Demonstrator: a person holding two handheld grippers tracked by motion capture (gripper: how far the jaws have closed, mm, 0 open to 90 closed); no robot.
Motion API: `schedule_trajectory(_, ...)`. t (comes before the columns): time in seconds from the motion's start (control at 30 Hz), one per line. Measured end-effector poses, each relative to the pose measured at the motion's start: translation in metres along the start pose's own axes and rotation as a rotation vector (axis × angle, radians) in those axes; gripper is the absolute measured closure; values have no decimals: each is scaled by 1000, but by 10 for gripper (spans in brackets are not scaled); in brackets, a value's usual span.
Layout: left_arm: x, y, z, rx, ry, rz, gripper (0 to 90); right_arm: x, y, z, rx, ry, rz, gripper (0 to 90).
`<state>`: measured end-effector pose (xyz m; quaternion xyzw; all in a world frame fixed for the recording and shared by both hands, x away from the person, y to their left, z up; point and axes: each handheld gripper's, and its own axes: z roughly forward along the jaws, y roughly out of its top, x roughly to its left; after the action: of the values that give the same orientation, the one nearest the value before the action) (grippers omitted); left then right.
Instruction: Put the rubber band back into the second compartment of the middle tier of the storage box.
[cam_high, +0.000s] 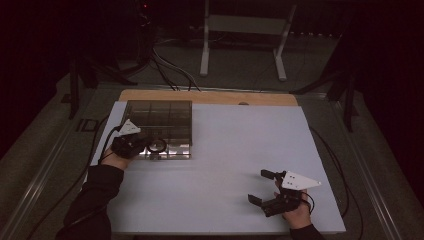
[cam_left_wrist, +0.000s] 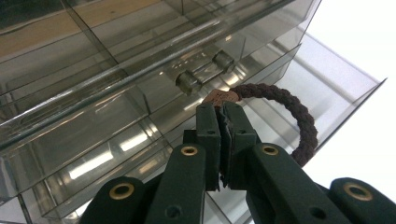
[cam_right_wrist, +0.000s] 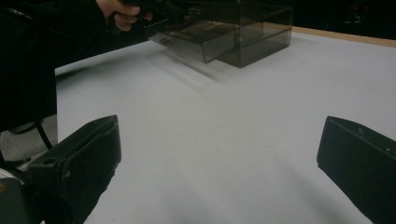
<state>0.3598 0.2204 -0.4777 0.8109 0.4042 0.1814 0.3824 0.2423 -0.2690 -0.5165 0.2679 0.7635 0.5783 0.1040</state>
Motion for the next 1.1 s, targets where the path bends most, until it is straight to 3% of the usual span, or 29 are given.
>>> schedule_trajectory(0.13, 0, -2, 4, 19, 14, 6, 880, -1, 0, 1, 0, 5, 6, 0)
schedule_trajectory(0.67, -1, -4, 15, 73, 2, 14, 880, -1, 0, 0, 3, 7, 5, 0)
schedule_trajectory(1.1, -4, -2, 18, 126, 25, 52, 879, 0, 0, 0, 5, 5, 3, 0)
